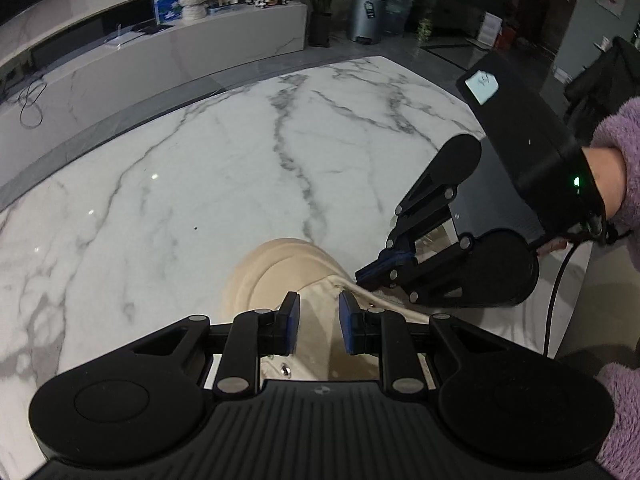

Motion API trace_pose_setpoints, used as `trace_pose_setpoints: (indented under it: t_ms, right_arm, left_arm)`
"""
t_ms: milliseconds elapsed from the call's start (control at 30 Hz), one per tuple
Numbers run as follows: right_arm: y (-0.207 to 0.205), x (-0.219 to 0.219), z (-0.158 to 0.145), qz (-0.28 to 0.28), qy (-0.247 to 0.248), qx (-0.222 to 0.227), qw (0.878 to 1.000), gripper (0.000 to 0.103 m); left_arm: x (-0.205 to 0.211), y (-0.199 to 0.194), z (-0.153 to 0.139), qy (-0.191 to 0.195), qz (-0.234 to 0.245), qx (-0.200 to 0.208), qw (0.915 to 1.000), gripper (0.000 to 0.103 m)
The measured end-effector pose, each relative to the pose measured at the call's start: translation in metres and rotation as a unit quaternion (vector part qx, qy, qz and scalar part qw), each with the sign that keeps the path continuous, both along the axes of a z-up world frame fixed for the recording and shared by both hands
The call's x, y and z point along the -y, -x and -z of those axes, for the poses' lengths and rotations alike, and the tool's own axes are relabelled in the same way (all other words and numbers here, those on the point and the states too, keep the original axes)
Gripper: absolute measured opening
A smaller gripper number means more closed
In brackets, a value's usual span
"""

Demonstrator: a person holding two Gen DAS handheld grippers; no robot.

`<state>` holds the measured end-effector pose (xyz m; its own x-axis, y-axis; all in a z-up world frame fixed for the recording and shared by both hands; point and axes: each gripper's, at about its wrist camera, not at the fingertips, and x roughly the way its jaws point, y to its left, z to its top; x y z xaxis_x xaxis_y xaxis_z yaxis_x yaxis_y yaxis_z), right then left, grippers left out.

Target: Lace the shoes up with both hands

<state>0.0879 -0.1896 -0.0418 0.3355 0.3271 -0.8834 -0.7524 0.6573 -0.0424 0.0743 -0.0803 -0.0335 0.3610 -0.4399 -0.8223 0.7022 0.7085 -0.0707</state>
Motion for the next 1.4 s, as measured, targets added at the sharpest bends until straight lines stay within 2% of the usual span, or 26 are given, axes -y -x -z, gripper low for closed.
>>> trace_pose_setpoints:
  t_ms: [167, 333, 433, 567, 733, 1233, 1400]
  right_arm:
    - [0.011, 0.015, -0.026, -0.001, -0.026, 0.015, 1.000, 0.001]
    - [0.025, 0.022, -0.059, -0.040, -0.044, 0.022, 0.998, 0.001]
    - [0.033, 0.013, -0.067, -0.070, -0.040, 0.025, 0.996, 0.001]
    - [0.036, 0.005, -0.069, -0.090, -0.042, 0.022, 0.995, 0.001]
    - [0.026, 0.002, -0.050, -0.097, -0.040, 0.015, 0.994, 0.001]
    - [0.020, -0.002, -0.049, -0.106, -0.029, 0.019, 0.994, 0.001]
    - [0.013, -0.002, -0.047, -0.101, -0.028, 0.017, 0.994, 0.001]
  left_arm:
    - [0.006, 0.002, 0.001, -0.012, 0.024, 0.014, 0.9995, 0.019]
    - [0.010, 0.004, 0.008, -0.018, 0.047, 0.028, 0.9983, 0.011]
    - [0.012, 0.005, 0.011, -0.019, 0.058, 0.037, 0.9975, 0.007]
    - [0.016, 0.007, 0.013, -0.028, 0.068, 0.048, 0.9961, 0.006]
    - [0.017, 0.007, 0.014, -0.032, 0.070, 0.046, 0.9960, 0.006]
    - [0.018, 0.011, 0.014, -0.036, 0.091, 0.054, 0.9938, 0.006]
    - [0.020, 0.014, 0.014, -0.047, 0.103, 0.069, 0.9912, 0.007]
